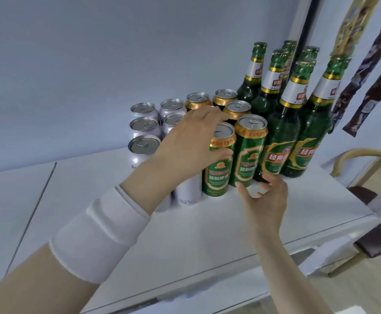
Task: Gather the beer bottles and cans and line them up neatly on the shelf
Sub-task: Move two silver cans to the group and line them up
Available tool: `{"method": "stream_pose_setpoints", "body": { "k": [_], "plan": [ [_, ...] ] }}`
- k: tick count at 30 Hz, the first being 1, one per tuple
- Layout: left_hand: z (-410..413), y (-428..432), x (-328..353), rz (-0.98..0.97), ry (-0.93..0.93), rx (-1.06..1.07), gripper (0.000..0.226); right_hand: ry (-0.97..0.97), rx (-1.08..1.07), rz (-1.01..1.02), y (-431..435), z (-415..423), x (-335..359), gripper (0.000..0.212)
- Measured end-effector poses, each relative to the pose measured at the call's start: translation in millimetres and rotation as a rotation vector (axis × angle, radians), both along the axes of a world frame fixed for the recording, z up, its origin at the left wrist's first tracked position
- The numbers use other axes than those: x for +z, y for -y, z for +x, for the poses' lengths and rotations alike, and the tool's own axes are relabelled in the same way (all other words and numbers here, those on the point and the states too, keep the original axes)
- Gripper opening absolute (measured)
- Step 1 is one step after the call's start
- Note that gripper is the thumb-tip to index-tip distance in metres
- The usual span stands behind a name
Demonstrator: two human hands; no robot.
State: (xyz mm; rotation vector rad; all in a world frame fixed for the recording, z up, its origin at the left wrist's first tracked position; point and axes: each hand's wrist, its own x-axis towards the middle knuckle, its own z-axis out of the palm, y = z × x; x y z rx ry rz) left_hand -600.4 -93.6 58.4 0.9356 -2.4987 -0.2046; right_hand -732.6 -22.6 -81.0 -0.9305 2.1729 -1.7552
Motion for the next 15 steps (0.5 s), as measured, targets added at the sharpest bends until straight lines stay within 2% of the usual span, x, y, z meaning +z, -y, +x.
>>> {"method": "stream_pose_setpoints", "body": {
  "k": [3,8,15],
  "plan": [
    [-23.9,9.8,-6.7,0.006,0.059,0.075,0.065,-0.033,0.034,0.022,12.4,-12.9,-5.8,0.063],
    [-29.2,7.2,-9.6,-0.031,0.032,0.145,0.057,-0.091,0.03,0.079,25.2,-17.2,-17.7,0.052],
    [-30.5,3.0,-11.1,-0.036,0.065,0.197,0.053,-0.064,0.075,0.084,24.1,-22.2,-17.5,0.05]
  ]
}}
